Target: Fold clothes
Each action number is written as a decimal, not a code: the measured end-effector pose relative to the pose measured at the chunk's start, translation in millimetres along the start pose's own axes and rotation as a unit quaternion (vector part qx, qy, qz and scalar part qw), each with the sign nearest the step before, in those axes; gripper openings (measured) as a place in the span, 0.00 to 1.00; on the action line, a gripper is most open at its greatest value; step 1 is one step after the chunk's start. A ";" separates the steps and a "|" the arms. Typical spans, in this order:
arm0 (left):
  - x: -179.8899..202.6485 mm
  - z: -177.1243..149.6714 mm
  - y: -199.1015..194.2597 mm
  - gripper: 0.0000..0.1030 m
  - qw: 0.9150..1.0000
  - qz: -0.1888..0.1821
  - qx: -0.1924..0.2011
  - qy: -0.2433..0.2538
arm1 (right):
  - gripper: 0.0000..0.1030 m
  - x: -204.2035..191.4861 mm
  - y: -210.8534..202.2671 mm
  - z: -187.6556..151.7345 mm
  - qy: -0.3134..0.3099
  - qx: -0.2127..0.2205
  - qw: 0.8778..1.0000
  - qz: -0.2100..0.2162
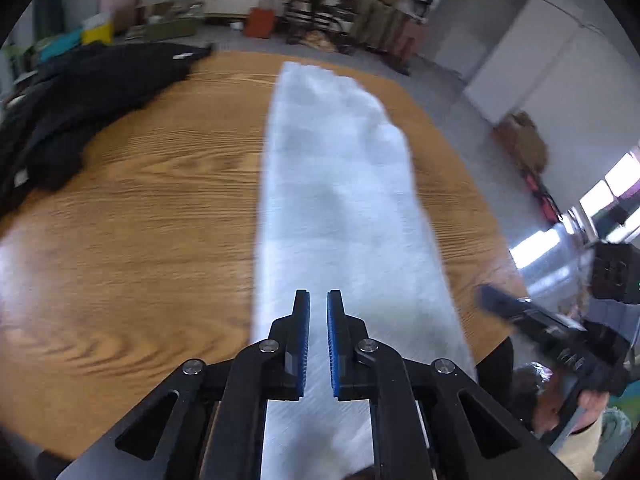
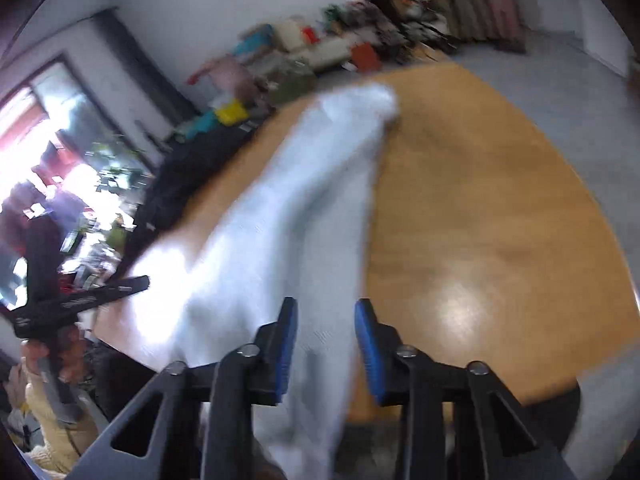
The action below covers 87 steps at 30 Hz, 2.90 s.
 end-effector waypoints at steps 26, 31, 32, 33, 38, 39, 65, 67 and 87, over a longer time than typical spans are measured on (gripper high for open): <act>14.4 50.2 45.0 0.06 0.995 -0.015 0.100 0.019 | 0.17 -24.2 69.9 38.7 0.006 0.003 0.998 0.058; 1.9 65.8 94.9 0.06 0.998 0.000 0.061 -0.015 | 0.28 -20.5 69.4 73.1 -0.017 0.033 0.999 0.011; -0.5 64.0 98.8 0.06 0.998 -0.002 0.067 -0.019 | 0.29 -17.5 81.4 69.8 -0.019 0.017 1.000 0.003; -2.4 61.5 94.7 0.06 0.997 -0.005 0.080 -0.016 | 0.28 -14.2 93.8 65.4 -0.022 0.000 1.000 -0.006; 6.9 79.4 85.5 0.06 0.995 0.015 0.093 0.027 | 0.28 -9.5 94.8 64.1 -0.018 0.004 1.000 0.008; 8.9 86.8 86.5 0.06 0.994 0.021 0.101 0.035 | 0.29 -10.5 91.5 71.5 -0.025 0.012 1.000 0.000; -8.5 107.0 108.0 0.06 0.985 0.065 -0.151 0.046 | 0.37 -29.6 132.3 111.4 -0.096 -0.111 0.984 -0.100; -9.4 107.6 110.6 0.06 0.982 0.064 -0.173 0.048 | 0.38 -25.6 133.6 111.3 -0.079 -0.124 0.984 -0.098; -17.6 113.1 127.5 0.06 0.969 0.051 -0.240 0.038 | 0.58 -5.7 89.6 91.6 -0.010 -0.095 0.994 -0.062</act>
Point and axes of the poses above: each gripper's, at about its wrist camera, not at the fingertips, and y roughly the way its jaws point, x to its right, z to its top, the point moved 7 cm from there along y, roughly the way its jaws point, and after that the axes turned 2 degrees about -y, right-handed, at the moved point
